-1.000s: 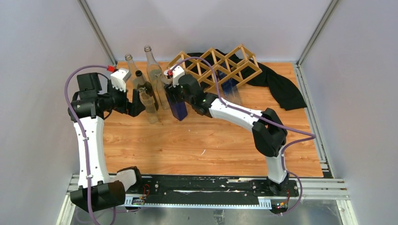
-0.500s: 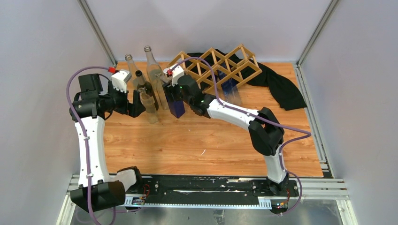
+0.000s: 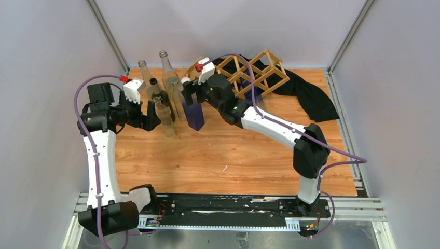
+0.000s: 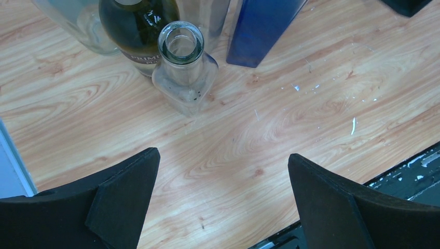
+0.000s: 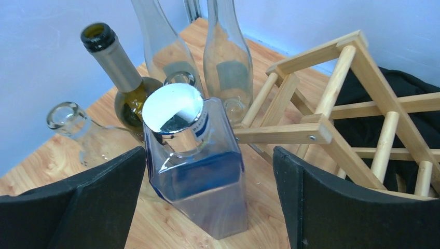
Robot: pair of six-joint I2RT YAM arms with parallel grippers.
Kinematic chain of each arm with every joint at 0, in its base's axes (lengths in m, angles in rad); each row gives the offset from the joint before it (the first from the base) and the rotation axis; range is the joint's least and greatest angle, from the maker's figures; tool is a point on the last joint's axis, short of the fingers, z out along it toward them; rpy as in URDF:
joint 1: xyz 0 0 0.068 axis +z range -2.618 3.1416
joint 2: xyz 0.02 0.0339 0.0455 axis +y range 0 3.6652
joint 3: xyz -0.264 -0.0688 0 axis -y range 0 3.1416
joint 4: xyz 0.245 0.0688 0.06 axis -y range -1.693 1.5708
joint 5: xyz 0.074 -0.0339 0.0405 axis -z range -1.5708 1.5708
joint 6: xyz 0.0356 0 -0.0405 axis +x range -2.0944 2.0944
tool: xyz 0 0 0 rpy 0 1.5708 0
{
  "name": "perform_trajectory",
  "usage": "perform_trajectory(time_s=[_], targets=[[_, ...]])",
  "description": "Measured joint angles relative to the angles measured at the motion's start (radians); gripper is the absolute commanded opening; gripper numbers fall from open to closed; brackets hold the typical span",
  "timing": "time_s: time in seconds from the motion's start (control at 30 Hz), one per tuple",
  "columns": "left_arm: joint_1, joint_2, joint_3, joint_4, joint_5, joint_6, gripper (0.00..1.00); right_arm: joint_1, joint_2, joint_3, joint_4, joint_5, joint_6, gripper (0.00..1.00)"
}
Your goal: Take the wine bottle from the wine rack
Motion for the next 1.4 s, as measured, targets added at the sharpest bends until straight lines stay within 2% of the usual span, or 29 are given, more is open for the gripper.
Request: perform_trajectory(time_s=[0.2, 0.37, 0.57, 0.73, 0.83, 1.0, 1.4], targets=[[0.000, -0.010, 0.000, 0.000, -0.005, 0.000, 1.00, -0.023, -0.073, -0.003, -0.059, -0.021, 0.024, 0.96], [0.000, -0.010, 0.000, 0.000, -0.014, -0.001, 1.00, -0.071, -0.162, -0.003, -0.190, -0.035, 0.074, 0.97], [0.000, 0.005, 0.000, 0.000, -0.014, -0.016, 1.00, -0.251, -0.322, -0.099, -0.314, -0.038, 0.188, 0.98], [0.000, 0.010, 0.000, 0.001, -0.013, -0.020, 1.00, -0.448, -0.433, -0.294, -0.358, -0.040, 0.277, 0.99], [0.000, 0.010, -0.015, 0.004, -0.004, -0.020, 1.00, -0.539, -0.421, -0.389, -0.371, -0.061, 0.323, 0.99], [0.000, 0.010, -0.048, 0.004, 0.004, -0.023, 1.00, -0.616, -0.319, -0.454, -0.376, -0.089, 0.355, 1.00], [0.000, 0.010, -0.075, 0.004, 0.024, -0.012, 1.00, -0.649, -0.140, -0.462, -0.219, -0.217, 0.378, 1.00]])
